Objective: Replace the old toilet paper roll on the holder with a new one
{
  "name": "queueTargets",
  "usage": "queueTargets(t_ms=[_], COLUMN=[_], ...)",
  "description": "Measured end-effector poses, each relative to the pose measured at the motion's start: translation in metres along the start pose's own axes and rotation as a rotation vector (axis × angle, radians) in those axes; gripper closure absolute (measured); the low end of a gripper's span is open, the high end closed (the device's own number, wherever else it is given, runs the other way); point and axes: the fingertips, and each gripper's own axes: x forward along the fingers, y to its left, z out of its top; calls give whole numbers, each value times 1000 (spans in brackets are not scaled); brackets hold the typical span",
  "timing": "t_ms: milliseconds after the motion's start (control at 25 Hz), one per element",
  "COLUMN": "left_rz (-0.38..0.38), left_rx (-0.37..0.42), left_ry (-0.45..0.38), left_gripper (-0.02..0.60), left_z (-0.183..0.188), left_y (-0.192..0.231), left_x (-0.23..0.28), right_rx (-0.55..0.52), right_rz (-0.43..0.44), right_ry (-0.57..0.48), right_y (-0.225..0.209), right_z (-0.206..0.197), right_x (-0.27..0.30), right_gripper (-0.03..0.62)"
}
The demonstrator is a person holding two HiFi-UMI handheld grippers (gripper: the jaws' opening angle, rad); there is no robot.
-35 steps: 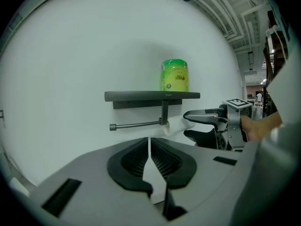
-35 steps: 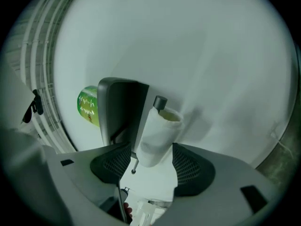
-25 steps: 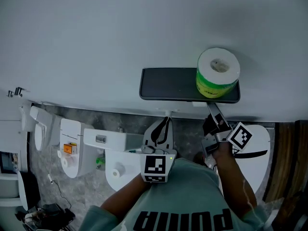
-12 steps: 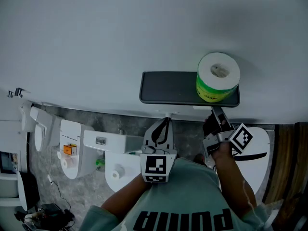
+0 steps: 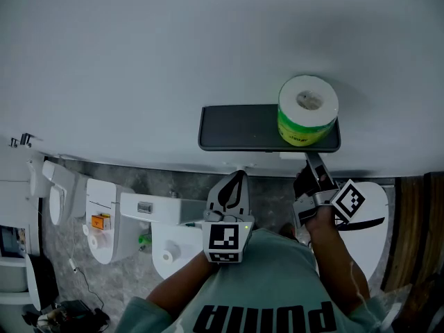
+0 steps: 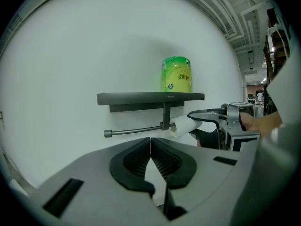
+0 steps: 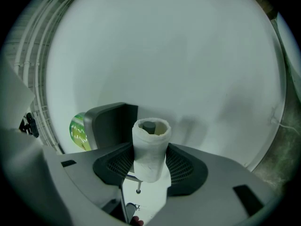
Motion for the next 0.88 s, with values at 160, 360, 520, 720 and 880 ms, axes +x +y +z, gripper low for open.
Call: queueTargets(t_ms=[160, 360, 520, 720, 880], left_rz=[-15, -38, -65, -70, -82], left_rx=[-6, -4, -9, -6, -7], left_ry=[-11, -20, -31, -35, -40], left_gripper=[573, 573, 573, 573, 572], left_z=[2, 4, 7, 6, 6], left_y=[1, -5, -13, -17, -14], left_x=[0, 3, 5, 7, 6], right_rx=[-4, -17, -26, -42, -48], right_rz=[-7, -22, -27, -34, -42], right_ry=[-15, -33, -47, -60, -73], right_y=[2, 1, 2, 1, 3], right_z=[1, 8, 14, 22, 20], right_x=[-3, -10, -17, -23, -27], right_gripper=[376, 376, 376, 376, 378])
